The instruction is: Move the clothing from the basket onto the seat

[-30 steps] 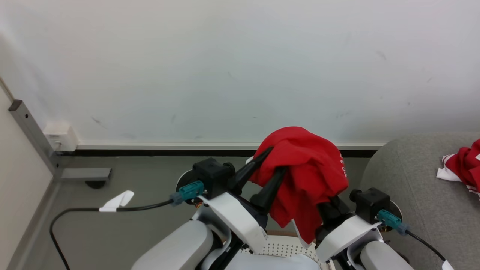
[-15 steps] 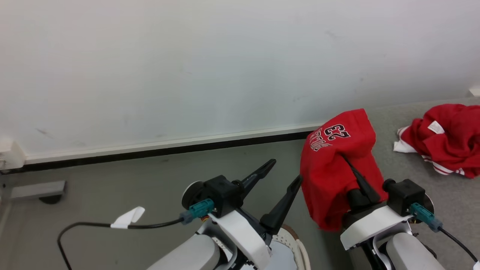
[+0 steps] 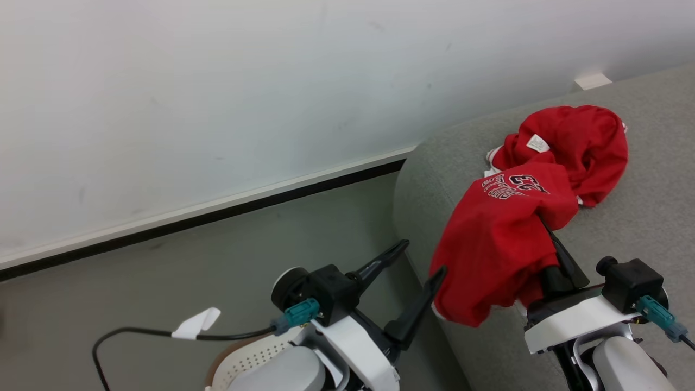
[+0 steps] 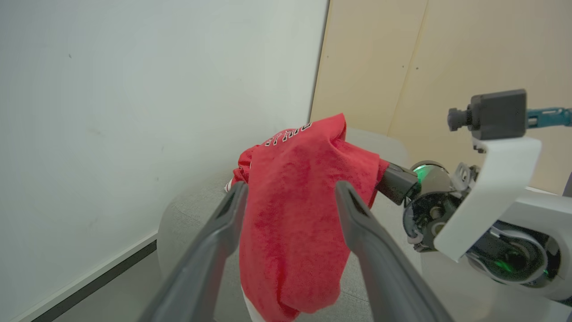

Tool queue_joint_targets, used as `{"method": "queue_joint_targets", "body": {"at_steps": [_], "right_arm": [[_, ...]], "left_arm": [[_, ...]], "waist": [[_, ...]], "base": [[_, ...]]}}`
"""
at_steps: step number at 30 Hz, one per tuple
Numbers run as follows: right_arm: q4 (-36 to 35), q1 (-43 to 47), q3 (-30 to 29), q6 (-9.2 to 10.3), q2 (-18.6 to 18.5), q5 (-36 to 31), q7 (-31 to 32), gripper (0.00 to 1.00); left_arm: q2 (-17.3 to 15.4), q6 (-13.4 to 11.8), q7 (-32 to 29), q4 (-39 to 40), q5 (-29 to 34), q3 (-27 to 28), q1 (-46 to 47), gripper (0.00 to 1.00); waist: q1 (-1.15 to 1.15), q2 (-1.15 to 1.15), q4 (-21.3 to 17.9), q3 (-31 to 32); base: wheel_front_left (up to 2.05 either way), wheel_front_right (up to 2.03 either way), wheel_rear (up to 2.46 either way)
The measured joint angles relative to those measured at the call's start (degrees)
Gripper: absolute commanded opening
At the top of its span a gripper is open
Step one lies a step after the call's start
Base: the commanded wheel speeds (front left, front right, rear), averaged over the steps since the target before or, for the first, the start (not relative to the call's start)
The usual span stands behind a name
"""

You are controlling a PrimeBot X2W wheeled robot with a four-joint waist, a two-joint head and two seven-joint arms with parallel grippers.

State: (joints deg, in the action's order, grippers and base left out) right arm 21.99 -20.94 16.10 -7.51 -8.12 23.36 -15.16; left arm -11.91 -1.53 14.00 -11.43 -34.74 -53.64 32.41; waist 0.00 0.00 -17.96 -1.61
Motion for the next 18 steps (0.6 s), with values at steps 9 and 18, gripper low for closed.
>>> {"method": "queue_joint_targets", "body": {"at_steps": [9,18], "right_arm": [[-2.3,1.4,-2.1,0.0,-0.4,-0.2,0.0,0.0],[-3.4,1.4,-3.1,0.0,-1.5,0.2,0.0,0.0]], "left_arm": [[0.5,0.8,0.8,-2.2,2.3,0.9,-0.2,1.0],[2.0,2.2,1.0,-3.0,4.4,2.3,-0.5,1.0]], "waist": [[0.0,0.0,-5.5,-1.5],[0.0,0.0,-6.3,-2.8]], "base": [[0.0,0.0,0.0],[0.0,0.0,0.0]]}}
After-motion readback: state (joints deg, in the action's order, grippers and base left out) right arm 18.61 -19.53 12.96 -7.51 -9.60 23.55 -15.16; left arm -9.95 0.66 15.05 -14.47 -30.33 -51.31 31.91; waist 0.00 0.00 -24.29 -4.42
